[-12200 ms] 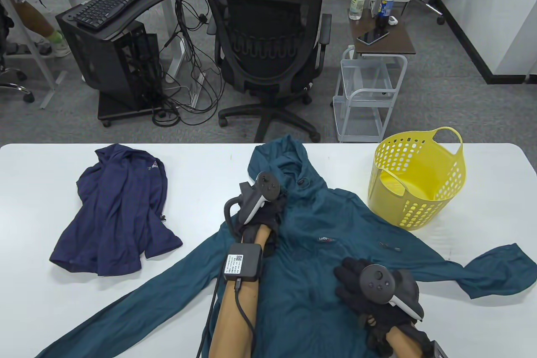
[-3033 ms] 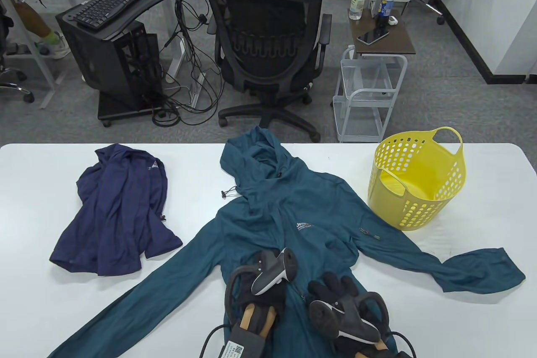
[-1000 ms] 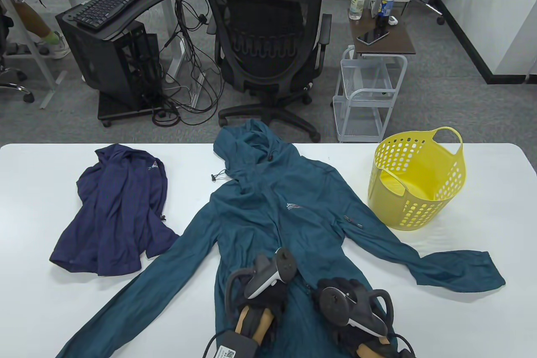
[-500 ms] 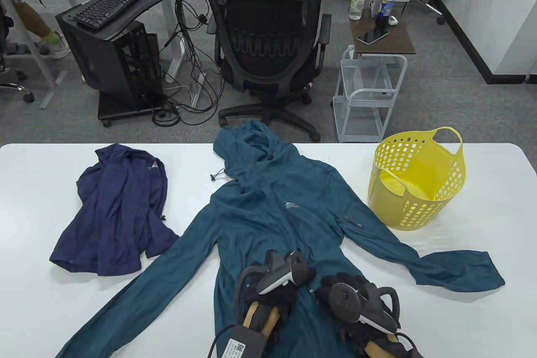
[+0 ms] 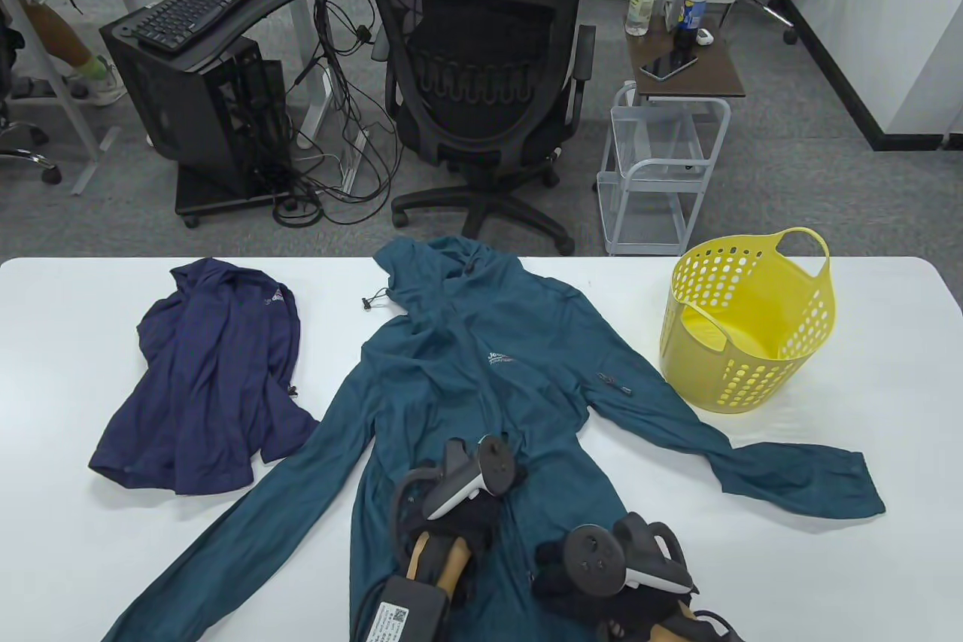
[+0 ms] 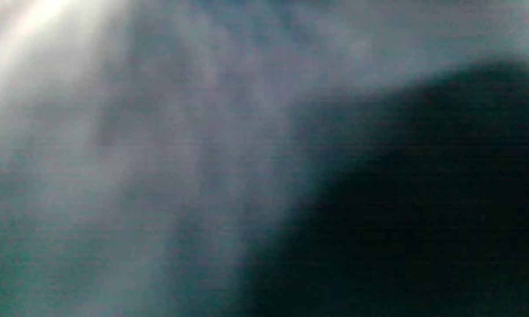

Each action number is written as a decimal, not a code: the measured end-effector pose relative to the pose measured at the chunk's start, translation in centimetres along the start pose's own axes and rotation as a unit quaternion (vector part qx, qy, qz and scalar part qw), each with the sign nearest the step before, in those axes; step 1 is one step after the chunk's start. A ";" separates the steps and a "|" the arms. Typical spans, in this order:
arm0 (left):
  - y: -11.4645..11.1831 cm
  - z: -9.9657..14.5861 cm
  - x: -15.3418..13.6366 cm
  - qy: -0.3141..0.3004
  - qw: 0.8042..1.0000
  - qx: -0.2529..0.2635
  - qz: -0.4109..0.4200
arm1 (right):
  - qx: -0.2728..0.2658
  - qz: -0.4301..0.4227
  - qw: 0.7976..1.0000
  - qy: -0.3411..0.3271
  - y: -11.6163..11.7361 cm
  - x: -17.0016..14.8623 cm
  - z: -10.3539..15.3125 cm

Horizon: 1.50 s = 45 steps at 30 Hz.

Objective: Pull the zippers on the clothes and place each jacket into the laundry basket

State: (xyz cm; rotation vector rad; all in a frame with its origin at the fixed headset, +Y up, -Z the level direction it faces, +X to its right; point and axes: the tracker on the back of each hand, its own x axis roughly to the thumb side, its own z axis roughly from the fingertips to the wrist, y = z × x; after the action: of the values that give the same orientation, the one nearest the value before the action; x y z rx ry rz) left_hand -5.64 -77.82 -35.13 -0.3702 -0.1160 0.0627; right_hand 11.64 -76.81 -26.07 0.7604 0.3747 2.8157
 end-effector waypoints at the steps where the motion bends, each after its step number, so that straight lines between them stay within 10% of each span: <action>1: 0.6 0.6 0.2 0.002 1.000 0.023 -0.010 | -0.015 0.003 1.000 0.006 0.2 0.0 -0.2; 7: 3.2 4.1 2.3 -0.005 0.996 0.090 0.001 | -0.057 0.002 0.995 0.079 0.3 -0.6 -1.9; 14: -0.2 2.8 3.5 -0.006 0.998 -0.069 -0.009 | -0.072 0.000 0.987 0.143 0.0 -2.0 -2.2; 45: -1.5 -0.7 -1.9 -0.007 0.998 -0.062 0.033 | 0.048 -0.049 0.992 -0.101 -0.1 3.8 1.0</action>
State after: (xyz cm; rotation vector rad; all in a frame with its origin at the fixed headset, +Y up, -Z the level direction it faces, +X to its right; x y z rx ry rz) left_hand -7.37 -79.65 -35.42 -0.4967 -0.1223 0.1241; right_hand 8.96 -75.54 -23.46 1.0082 0.5024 2.6143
